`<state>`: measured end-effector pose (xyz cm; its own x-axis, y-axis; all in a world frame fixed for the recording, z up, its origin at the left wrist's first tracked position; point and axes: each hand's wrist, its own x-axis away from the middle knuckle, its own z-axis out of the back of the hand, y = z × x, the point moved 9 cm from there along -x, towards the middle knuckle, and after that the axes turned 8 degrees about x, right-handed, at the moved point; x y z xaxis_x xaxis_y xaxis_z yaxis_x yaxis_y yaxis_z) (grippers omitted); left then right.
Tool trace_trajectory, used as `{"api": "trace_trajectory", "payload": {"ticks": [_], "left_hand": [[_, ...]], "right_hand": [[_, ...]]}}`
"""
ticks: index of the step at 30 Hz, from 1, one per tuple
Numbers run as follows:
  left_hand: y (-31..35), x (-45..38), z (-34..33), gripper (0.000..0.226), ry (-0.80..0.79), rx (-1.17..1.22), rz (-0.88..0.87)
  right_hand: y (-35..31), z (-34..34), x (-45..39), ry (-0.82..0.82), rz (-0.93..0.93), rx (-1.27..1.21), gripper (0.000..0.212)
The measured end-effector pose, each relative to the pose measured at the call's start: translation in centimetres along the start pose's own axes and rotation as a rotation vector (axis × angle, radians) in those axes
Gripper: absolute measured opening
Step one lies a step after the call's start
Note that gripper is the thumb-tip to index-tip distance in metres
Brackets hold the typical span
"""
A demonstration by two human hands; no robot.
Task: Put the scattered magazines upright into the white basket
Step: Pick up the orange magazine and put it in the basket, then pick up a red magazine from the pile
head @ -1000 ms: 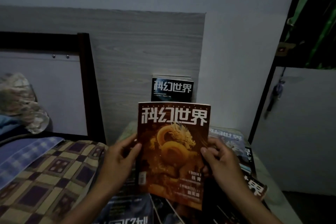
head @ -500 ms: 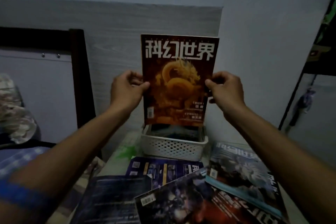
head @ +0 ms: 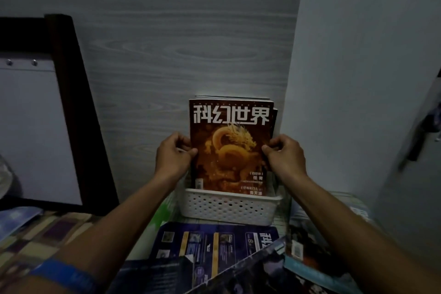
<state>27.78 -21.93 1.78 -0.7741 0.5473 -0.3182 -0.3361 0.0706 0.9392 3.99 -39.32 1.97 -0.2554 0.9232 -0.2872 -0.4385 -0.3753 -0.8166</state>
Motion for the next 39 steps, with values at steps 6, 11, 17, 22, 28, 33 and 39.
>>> {"api": "trace_trajectory", "payload": {"ticks": [6, 11, 17, 22, 28, 33, 39], "left_hand": [[-2.1, 0.3, -1.1, 0.041, -0.119, 0.036, 0.145], [-2.9, 1.2, -4.7, 0.068, -0.381, -0.107, 0.137], [-3.4, 1.6, -4.1, 0.076, -0.384, -0.272, 0.124], [-2.7, 3.7, -2.3, 0.084, -0.202, -0.185, 0.092], [2.6, 14.4, -1.9, 0.031, -0.248, -0.443, -0.359], [1.7, 24.3, -6.1, 0.042, -0.861, -0.695, -0.275], [1.0, 28.9, -7.0, 0.059, -0.968, -0.624, -0.005]], "right_hand": [[0.9, 0.1, 0.9, 0.055, -0.019, 0.145, 0.031], [0.9, -3.3, 2.0, -0.257, -0.003, 0.144, 0.072], [1.5, -3.5, 2.3, -0.353, 0.000, 0.194, 0.084], [1.2, -0.3, 4.2, -0.319, -0.108, -0.168, 0.078], [3.9, 3.8, 12.3, -0.312, 0.006, 0.114, 0.020], [2.4, 8.1, 17.7, -0.198, 0.224, 0.211, 0.012], [3.2, 9.7, 22.4, -0.481, 0.187, 0.496, 0.011]]}}
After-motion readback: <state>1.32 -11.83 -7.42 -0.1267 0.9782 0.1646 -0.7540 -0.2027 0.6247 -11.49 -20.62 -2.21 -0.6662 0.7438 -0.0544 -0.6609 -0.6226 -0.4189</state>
